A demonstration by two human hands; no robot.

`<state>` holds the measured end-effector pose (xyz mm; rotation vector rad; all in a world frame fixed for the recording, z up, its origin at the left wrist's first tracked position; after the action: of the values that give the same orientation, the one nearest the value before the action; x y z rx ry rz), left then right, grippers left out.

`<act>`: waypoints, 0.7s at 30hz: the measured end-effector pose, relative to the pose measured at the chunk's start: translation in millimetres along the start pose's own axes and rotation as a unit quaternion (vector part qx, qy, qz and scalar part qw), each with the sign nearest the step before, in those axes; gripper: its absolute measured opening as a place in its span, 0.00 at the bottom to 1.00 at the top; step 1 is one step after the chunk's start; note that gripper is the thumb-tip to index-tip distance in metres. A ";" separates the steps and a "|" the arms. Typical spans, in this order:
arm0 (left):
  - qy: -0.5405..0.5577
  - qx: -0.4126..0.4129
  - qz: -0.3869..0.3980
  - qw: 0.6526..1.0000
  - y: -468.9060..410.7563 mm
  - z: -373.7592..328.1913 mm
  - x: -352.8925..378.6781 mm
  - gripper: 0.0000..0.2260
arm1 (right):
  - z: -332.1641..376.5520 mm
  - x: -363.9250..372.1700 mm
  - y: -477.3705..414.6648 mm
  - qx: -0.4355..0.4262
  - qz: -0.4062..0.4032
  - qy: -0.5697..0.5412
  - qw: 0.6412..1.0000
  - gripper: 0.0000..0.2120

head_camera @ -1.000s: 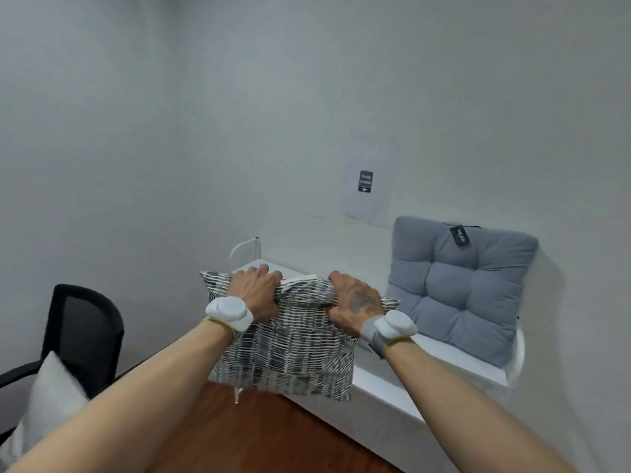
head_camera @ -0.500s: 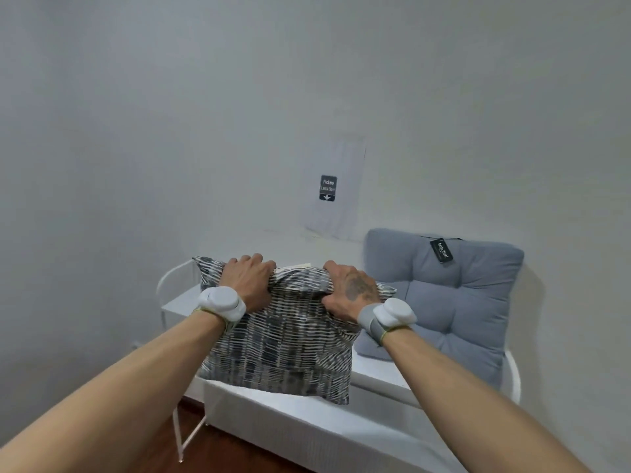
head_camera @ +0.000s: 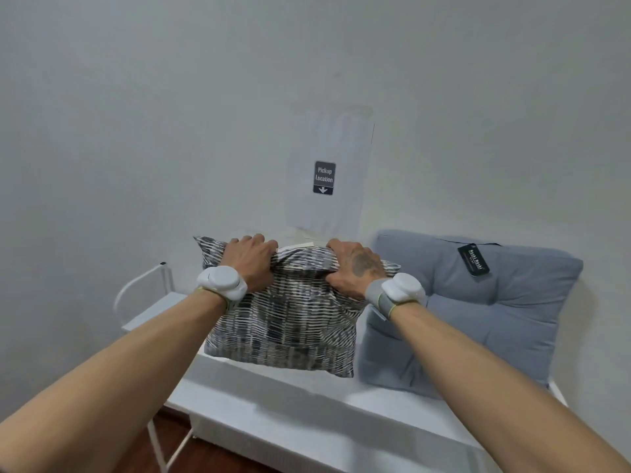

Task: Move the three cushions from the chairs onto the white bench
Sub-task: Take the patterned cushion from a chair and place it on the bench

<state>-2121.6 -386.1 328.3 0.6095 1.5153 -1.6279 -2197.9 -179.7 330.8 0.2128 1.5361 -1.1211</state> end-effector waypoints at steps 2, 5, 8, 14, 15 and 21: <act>0.005 0.014 0.009 1.000 -18.8 1.8 20.4 0.14 | -10.4 13.5 -11.1 0.015 0.007 0.004 1.000 0.22; 0.026 0.047 0.010 0.998 -54.7 7.0 53.3 0.13 | -23.8 33.3 -31.3 0.045 0.014 0.020 0.999 0.23; 0.043 0.072 0.039 0.996 -81.6 7.1 76.6 0.13 | -36.6 48.3 -45.5 0.070 0.041 0.028 0.996 0.24; 0.087 0.107 0.088 0.986 -109.0 7.1 139.4 0.13 | -53.5 88.0 -66.5 0.132 0.084 0.069 0.985 0.25; 0.093 0.109 0.091 0.985 -112.1 8.9 150.6 0.13 | -54.0 95.4 -70.6 0.136 0.095 0.079 0.983 0.25; 0.125 0.108 0.072 0.984 -124.3 4.2 179.0 0.17 | -56.2 115.4 -77.9 0.129 0.064 0.150 0.978 0.24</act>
<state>-2321.2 -438.3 257.9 1.0526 1.4395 -1.6632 -2324.7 -229.4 267.5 0.6743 1.6081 -1.2250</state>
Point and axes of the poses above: each hand's wrist, its own y-axis away from the middle knuckle, its own x-axis out of the palm, z = x × y, the point moved 2 cm from there along -y, towards the middle knuckle, and after that the axes turned 9 degrees about -z, right-handed, at the moved point
